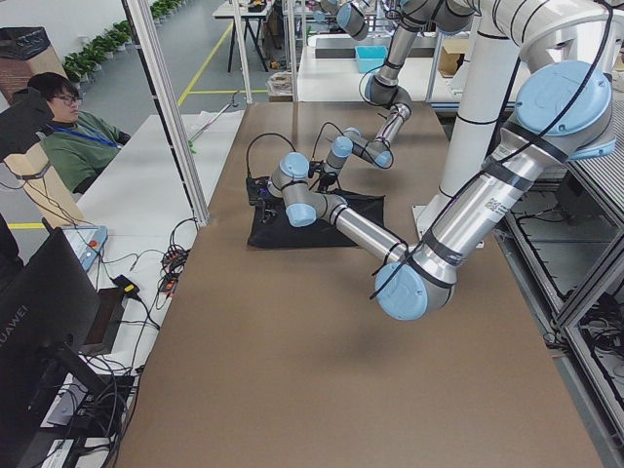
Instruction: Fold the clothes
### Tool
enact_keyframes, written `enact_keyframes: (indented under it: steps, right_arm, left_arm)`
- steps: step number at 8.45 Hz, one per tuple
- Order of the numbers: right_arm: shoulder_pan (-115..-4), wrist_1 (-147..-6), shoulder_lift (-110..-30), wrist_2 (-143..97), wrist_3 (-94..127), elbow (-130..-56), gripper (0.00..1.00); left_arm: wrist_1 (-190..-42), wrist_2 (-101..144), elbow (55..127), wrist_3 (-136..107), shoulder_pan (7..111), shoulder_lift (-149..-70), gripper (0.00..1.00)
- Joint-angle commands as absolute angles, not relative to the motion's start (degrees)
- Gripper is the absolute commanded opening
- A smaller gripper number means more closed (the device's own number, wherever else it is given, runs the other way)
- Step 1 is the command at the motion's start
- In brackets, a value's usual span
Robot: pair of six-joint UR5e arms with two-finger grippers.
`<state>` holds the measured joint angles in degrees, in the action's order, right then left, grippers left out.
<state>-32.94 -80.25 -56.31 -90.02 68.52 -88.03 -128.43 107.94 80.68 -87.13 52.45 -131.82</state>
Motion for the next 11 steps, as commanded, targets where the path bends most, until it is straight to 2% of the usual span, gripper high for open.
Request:
enact_keyframes:
  steps: [1, 4, 7, 11]
  right_arm:
    - [-35.77, -80.24, -61.33, -93.95, 66.18, -93.24, 0.94]
    - [-36.47, -79.02, -63.80, -94.13, 66.09, -93.34, 0.94]
    - [-38.94, -79.80, -63.02, -98.86, 65.92, -98.17, 0.94]
    - [-35.53, -79.54, -60.48, -93.19, 66.27, -95.55, 0.94]
  left_arm:
    - [-128.41, 106.09, 80.77, -87.71, 50.63, -132.36, 1.00]
    - [-128.41, 105.29, 80.95, -87.89, 50.54, -132.54, 1.00]
    - [-128.41, 105.38, 80.86, -87.89, 50.62, -132.45, 1.00]
    - [-128.41, 105.38, 80.86, -87.89, 50.63, -132.36, 1.00]
